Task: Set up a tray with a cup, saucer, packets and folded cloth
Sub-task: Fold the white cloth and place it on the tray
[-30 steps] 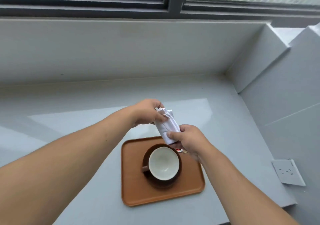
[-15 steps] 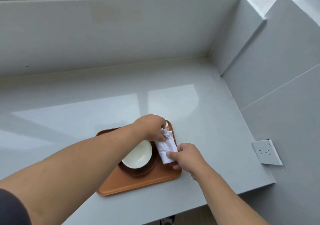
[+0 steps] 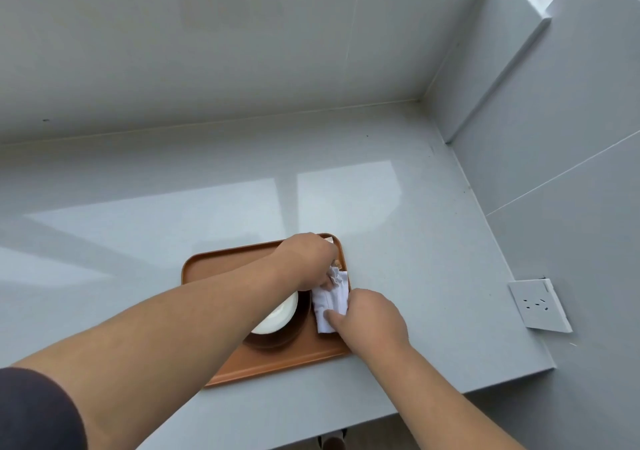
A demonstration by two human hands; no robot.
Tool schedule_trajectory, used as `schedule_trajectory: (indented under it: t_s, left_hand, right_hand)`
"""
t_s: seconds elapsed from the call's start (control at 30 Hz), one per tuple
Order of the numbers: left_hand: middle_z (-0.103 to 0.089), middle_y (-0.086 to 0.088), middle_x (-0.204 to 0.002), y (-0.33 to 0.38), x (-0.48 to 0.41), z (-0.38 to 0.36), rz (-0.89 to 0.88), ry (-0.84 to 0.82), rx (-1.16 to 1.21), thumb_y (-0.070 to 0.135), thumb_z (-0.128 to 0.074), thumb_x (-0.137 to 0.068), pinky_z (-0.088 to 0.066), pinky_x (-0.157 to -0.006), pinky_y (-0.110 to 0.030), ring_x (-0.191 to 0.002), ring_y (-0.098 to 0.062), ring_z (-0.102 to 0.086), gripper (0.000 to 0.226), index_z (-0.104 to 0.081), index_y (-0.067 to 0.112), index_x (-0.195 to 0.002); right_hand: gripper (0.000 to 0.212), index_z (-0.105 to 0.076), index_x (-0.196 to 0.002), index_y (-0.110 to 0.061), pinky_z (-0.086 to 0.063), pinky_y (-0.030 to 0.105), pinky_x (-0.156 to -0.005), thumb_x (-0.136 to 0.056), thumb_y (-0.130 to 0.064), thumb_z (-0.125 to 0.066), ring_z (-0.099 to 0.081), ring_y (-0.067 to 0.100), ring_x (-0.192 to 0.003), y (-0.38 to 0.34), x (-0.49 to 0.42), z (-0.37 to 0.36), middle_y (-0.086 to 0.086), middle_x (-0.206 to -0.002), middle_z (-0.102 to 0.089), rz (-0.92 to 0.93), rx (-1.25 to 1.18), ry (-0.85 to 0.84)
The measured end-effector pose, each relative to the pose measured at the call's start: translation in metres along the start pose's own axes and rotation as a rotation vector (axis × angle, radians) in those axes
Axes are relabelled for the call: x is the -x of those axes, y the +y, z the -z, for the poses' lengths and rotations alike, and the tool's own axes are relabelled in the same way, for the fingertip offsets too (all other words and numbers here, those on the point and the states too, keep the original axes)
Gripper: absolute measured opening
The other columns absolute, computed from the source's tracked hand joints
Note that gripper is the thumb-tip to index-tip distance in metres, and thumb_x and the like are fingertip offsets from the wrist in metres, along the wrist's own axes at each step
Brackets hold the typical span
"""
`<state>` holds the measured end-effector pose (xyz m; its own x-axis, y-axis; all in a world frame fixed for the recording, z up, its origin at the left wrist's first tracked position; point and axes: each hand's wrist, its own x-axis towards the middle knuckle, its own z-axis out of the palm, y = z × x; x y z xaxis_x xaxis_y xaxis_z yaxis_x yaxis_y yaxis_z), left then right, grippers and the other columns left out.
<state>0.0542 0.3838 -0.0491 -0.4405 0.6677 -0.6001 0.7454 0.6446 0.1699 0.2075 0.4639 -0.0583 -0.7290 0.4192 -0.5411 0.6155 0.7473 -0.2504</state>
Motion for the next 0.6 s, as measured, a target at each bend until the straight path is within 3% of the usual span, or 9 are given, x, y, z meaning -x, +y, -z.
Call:
schedule_trajectory:
  t_s: [0.03, 0.13, 0.23, 0.37, 0.5, 0.6]
  left_hand:
    - [-0.074, -0.003, -0.107, 0.0, -0.001, 0.002, 0.005, -0.005, -0.008, 0.048, -0.075, -0.087, -0.049, -0.072, -0.034, -0.099, -0.024, -0.068, 0.046, -0.068, 0.015, -0.118]
    - [-0.071, -0.002, -0.097, 0.0, -0.004, 0.004, 0.04, -0.002, -0.015, 0.046, -0.076, -0.085, -0.044, -0.065, -0.032, -0.086, -0.022, -0.066, 0.035, -0.068, 0.017, -0.103]
    - [-0.056, 0.002, -0.075, -0.001, -0.006, 0.0, 0.088, 0.037, -0.02, 0.042, -0.075, -0.085, -0.04, -0.06, -0.03, -0.069, -0.019, -0.053, 0.028, -0.06, 0.019, -0.087]
    - [-0.05, 0.005, -0.068, -0.001, -0.008, -0.002, 0.119, 0.012, -0.006, 0.05, -0.078, -0.081, -0.033, -0.053, -0.028, -0.065, -0.017, -0.051, 0.039, -0.052, 0.022, -0.074]
    - [-0.05, 0.005, -0.065, -0.001, -0.011, -0.003, 0.118, -0.009, -0.003, 0.048, -0.077, -0.083, -0.029, -0.047, -0.028, -0.055, -0.011, -0.043, 0.041, -0.048, 0.023, -0.067]
    - [-0.049, 0.004, -0.067, 0.0, -0.012, -0.003, 0.116, -0.008, -0.035, 0.035, -0.072, -0.087, -0.029, -0.047, -0.028, -0.056, -0.011, -0.043, 0.023, -0.056, 0.02, -0.079]
  right_hand:
    - [0.044, -0.044, -0.085, -0.022, -0.031, 0.029, -0.046, -0.083, -0.062, -0.063, -0.053, 0.016, -0.063, 0.0, 0.001, 0.0, -0.01, -0.074, -0.051, 0.055, 0.083, 0.074]
    - [0.037, -0.048, -0.109, -0.022, -0.04, 0.032, -0.056, -0.091, -0.051, -0.062, -0.062, 0.024, -0.082, -0.001, 0.004, -0.003, -0.002, -0.097, -0.058, 0.302, 0.153, 0.199]
    - [0.025, -0.056, -0.107, -0.018, -0.041, 0.033, -0.06, -0.093, -0.038, -0.06, -0.06, 0.025, -0.087, 0.001, 0.01, -0.01, 0.002, -0.103, -0.058, 0.541, 0.172, 0.214]
    - [0.035, -0.059, -0.111, -0.018, -0.048, 0.032, -0.068, -0.088, -0.044, -0.066, -0.057, 0.023, -0.088, 0.005, 0.014, -0.015, 0.002, -0.103, -0.059, 0.559, 0.2, 0.205]
    - [0.038, -0.066, -0.099, -0.016, -0.053, 0.033, -0.069, -0.081, -0.048, -0.072, -0.058, 0.023, -0.083, 0.008, 0.015, -0.018, 0.002, -0.093, -0.061, 0.587, 0.292, 0.308]
    - [0.041, -0.066, -0.109, -0.013, -0.055, 0.037, -0.081, -0.084, -0.045, -0.065, -0.057, 0.026, -0.097, 0.008, 0.013, -0.022, 0.006, -0.111, -0.062, 0.612, 0.313, 0.334]
